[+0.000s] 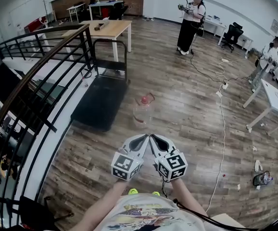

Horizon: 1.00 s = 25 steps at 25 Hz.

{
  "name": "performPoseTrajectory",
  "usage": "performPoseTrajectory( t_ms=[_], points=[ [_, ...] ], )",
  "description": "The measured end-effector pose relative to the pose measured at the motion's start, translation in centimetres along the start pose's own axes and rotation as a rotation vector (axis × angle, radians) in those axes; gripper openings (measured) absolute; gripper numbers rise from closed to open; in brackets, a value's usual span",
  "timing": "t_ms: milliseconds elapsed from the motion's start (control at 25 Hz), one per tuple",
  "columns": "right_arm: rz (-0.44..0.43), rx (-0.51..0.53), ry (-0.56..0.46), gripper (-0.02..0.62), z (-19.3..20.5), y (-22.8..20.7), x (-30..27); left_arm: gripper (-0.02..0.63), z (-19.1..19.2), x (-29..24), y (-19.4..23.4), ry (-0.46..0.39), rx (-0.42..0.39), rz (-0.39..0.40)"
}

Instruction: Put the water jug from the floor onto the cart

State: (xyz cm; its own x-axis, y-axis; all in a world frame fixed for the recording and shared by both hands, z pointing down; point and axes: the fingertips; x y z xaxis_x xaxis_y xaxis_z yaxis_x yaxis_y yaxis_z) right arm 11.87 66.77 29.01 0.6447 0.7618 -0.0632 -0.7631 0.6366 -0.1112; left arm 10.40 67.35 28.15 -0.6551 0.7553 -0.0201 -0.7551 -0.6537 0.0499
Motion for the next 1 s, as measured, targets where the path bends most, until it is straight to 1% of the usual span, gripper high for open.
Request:
performPoseTrajectory(
  t_ms=[200,440,600,800,1000],
  points=[
    [0.000,0.007,0.014,0.028,0.5,0.6,-0.5,0.011,0.5,0.5,0.7,0.008,0.010,0.013],
    [0.016,-0.007,-0.027,0.028,-0.4,1.4,-0.4,0.011,-0.5,1.2,0.7,-0.006,-0.011,0.032],
    [0.017,-0.011,-0.023,0.028,-0.2,1.4,-0.4,0.011,-0.4,1.1,0.8,-0.001,-0.006,0.033],
    [0.015,-0.025,-0.020,0.028,-0.2,-0.3,-1.5,0.011,-0.3,-0.6,1.6,0.000,-0.007,0.027],
    [0.009,-0.032,-0.011,0.028,0.1,-3.5,-3.4,0.011,0.0,-3.8,2.8,0.008,-0.010,0.021]
  ],
)
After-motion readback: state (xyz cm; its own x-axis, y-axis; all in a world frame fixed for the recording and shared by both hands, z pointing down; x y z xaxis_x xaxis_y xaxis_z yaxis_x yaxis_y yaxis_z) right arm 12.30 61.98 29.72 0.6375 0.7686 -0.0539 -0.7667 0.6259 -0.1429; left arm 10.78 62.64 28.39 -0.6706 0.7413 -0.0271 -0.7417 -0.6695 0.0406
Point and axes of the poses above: the fingertips, and each gripper's own axes: x backward along the fingers, y to its left, z out of its underside, and after that the axes turned 4 degrees about -y, right-handed
